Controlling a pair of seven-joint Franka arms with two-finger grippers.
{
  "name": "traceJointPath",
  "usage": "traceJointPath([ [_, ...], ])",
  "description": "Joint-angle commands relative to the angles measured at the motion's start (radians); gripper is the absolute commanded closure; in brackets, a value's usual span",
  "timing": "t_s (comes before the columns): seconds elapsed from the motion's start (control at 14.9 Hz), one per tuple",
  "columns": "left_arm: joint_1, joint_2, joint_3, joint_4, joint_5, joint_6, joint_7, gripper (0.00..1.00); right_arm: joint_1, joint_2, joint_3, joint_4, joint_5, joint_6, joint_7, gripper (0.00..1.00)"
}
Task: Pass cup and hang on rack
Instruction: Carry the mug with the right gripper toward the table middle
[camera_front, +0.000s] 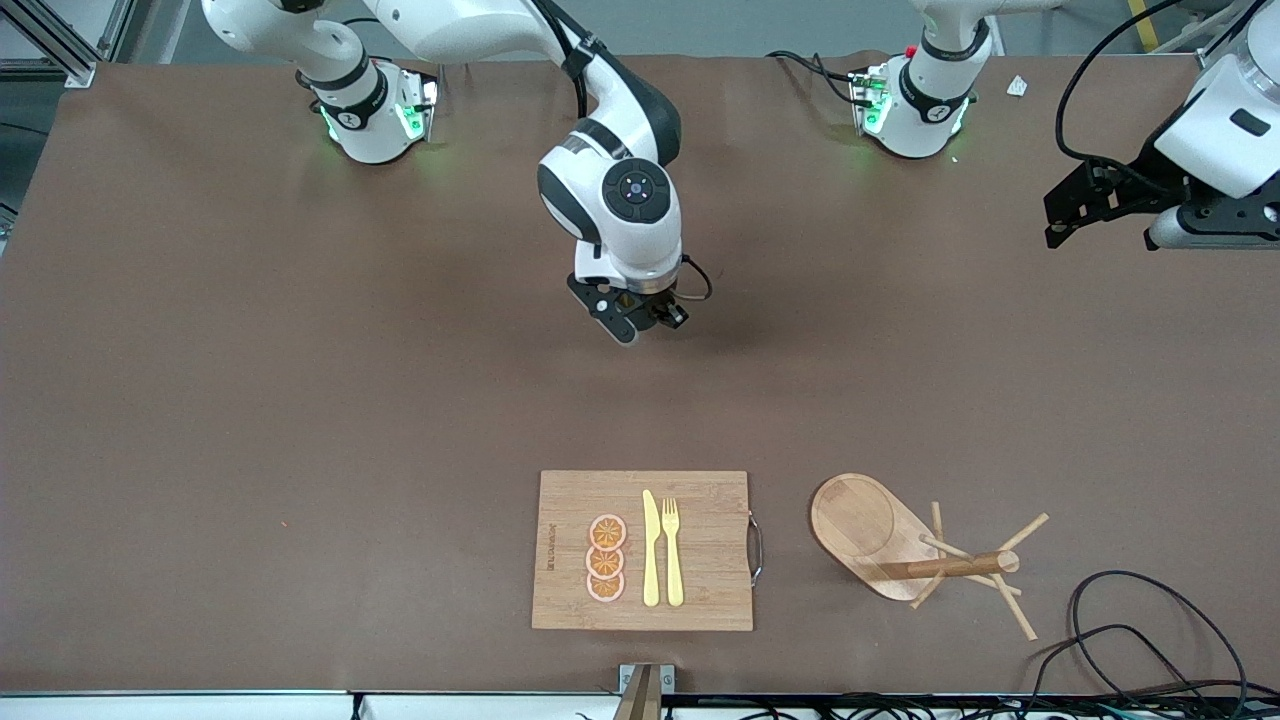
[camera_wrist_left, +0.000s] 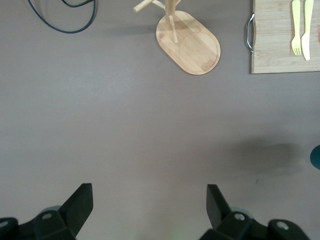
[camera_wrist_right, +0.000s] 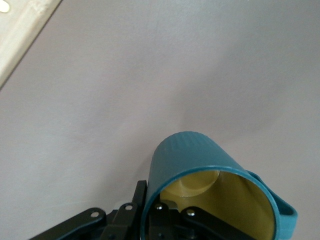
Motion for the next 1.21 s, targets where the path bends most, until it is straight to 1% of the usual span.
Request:
traceJointPath([
  [0.0, -0.003, 0.000, -0.009, 0.007, -0.006, -0.001, -0.013, 0.00, 0.012, 0.051, -0.006, 0.084, 0.022, -0.017, 0.047, 1.00],
  [0.27, -0.005, 0.004, -0.013, 0.007, -0.004, 0.000, -0.013, 0.00, 0.018, 0.098, -0.006, 0.139, 0.022, -0.017, 0.058, 1.00],
  [0.47, -0.005, 0.019, -0.018, 0.007, -0.004, 0.002, -0.013, 0.00, 0.024, 0.169, -0.007, 0.217, 0.019, -0.023, 0.061, 1.00],
  [0.74, -0.008, 0.039, -0.020, 0.007, -0.006, 0.002, -0.028, 0.00, 0.009, 0.215, -0.007, 0.243, 0.019, -0.011, 0.055, 1.00],
  [0.94, -0.032, 0.049, -0.023, 0.008, -0.004, 0.005, -0.104, 0.00, -0.002, 0.233, -0.009, 0.243, 0.019, 0.004, 0.045, 1.00],
  [1.14, -0.046, 0.056, -0.023, 0.008, -0.003, 0.005, -0.135, 0.00, 0.000, 0.249, -0.009, 0.243, 0.016, 0.017, 0.050, 1.00],
])
